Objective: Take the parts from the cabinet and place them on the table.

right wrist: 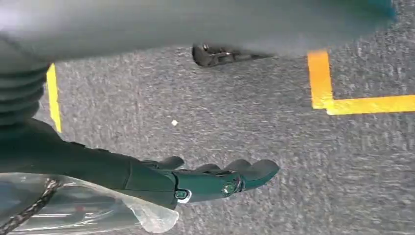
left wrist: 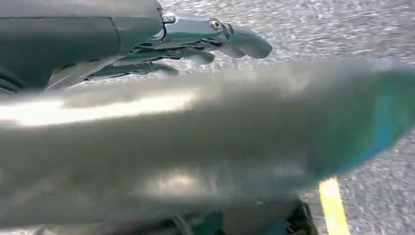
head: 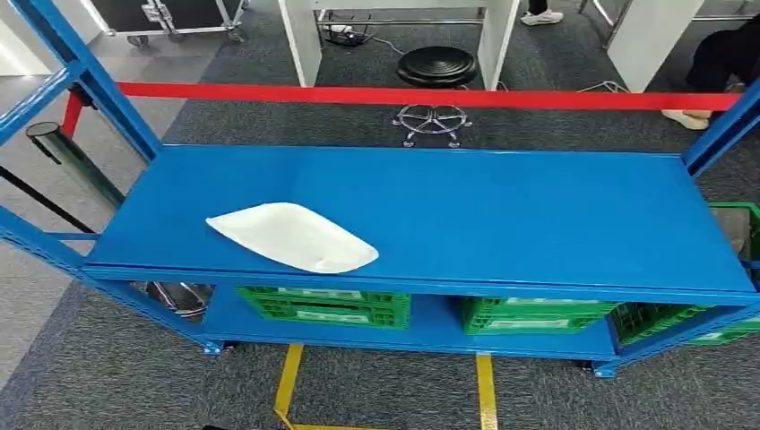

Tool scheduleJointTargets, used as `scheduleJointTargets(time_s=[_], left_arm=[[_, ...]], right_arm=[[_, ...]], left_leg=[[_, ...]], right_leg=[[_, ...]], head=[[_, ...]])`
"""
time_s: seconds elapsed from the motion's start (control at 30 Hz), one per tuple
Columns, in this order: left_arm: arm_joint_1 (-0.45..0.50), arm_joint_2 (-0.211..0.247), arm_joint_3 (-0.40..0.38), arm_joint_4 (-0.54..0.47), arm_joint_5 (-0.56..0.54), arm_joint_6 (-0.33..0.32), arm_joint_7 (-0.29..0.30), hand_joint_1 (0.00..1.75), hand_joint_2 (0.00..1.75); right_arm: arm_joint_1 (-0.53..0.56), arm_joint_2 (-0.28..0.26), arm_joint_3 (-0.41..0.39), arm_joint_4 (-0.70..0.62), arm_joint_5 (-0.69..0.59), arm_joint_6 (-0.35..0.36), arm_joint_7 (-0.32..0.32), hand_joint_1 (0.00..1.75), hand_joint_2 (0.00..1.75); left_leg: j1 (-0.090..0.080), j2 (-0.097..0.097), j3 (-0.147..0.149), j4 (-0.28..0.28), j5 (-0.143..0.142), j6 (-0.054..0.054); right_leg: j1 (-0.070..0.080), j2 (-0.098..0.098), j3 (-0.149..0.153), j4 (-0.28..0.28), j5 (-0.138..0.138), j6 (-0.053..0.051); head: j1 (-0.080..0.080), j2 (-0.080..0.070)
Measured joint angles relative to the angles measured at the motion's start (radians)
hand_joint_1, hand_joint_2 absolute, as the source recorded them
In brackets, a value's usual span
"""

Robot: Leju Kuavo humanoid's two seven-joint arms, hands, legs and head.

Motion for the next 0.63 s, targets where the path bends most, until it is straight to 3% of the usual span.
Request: scheduleJointTargets(time_s=[0.63], left_arm=[[0.052, 0.071, -0.367, -0.031, 0.348, -0.064, 0.145, 0.00, 0.00]], right_arm=[[0.057, -0.056, 0.349, -0.039, -0.319, 0.060, 0.124, 0.00, 0.00]], left_leg=[[-0.003, 0.000, 0.005, 0.000, -0.001, 0.001]], right_leg=[[-0.004, 0.000, 0.012, -0.012, 0.004, 0.005]], head=[[0.000, 0.000]])
